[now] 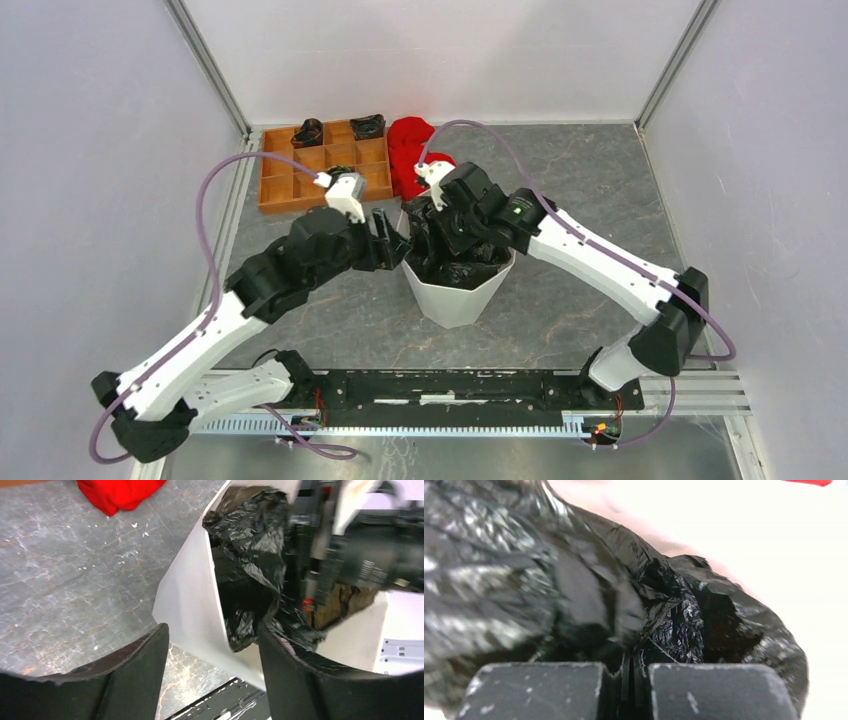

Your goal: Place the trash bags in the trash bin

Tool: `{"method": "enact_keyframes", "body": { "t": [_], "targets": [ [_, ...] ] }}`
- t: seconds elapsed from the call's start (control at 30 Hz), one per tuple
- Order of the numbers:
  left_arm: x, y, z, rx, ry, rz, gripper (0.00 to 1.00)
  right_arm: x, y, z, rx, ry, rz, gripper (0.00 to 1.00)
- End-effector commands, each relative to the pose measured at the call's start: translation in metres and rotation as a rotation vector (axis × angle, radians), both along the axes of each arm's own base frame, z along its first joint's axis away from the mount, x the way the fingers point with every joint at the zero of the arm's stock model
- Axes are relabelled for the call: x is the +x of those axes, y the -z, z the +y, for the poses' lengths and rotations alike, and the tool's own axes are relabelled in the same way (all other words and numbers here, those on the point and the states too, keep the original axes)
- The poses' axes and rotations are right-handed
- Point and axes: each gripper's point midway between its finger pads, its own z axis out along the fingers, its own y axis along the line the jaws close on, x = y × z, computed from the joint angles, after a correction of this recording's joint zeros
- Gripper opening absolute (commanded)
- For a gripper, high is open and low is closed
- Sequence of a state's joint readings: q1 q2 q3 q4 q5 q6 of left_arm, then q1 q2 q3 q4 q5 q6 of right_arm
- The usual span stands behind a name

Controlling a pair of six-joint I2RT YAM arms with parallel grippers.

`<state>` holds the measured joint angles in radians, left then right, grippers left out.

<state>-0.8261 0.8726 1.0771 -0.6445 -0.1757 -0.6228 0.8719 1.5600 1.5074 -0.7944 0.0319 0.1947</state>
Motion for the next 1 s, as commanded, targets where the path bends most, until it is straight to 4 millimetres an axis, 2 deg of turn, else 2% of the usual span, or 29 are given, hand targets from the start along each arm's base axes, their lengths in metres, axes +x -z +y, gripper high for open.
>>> {"method": "enact_keyframes", "body": {
  "t": [0.0,0.1,0.2,0.33,0.4,0.47,0.6,0.77,0.87,0.93,0.97],
  "targets": [
    [0.022,-0.005,-0.033,-0.022,0.037,-0.003,0.67,0.016,-0.063,-0.012,0.168,0.126,-0.179,0.00],
    [0.043,0.001,-0.039,0.057,0.003,-0.010,0.54,0.021,-0.093,-0.030,0.226,0.197,-0.251,0.00],
    [0.067,-0.007,-0.039,0.099,-0.028,-0.062,0.54,0.023,-0.116,-0.041,0.332,0.246,-0.294,0.00],
    [0.099,-0.021,-0.033,0.142,-0.069,-0.108,0.52,0.020,-0.132,-0.040,0.447,0.247,-0.316,0.00],
    [0.109,-0.028,-0.028,0.159,-0.089,-0.115,0.51,0.020,-0.137,-0.041,0.468,0.260,-0.316,0.00],
    [0.112,-0.035,-0.026,0.166,-0.094,-0.125,0.53,0.019,-0.142,-0.040,0.490,0.265,-0.307,0.00],
    [0.098,-0.052,-0.018,0.150,-0.086,-0.121,0.62,0.008,-0.155,-0.031,0.558,0.205,-0.286,0.00],
    [0.058,-0.075,0.013,0.088,-0.117,-0.103,0.86,-0.002,-0.168,-0.032,0.581,0.141,-0.311,0.00],
    [0.034,-0.085,0.032,0.053,-0.146,-0.058,0.90,-0.003,-0.163,-0.034,0.556,0.122,-0.324,0.00],
    [0.020,-0.093,0.031,0.007,-0.124,-0.017,0.90,-0.008,-0.160,-0.027,0.556,0.075,-0.305,0.00],
    [0.013,-0.099,0.024,-0.032,-0.083,0.006,0.90,-0.010,-0.159,-0.024,0.555,0.054,-0.296,0.00]
  ]
}}
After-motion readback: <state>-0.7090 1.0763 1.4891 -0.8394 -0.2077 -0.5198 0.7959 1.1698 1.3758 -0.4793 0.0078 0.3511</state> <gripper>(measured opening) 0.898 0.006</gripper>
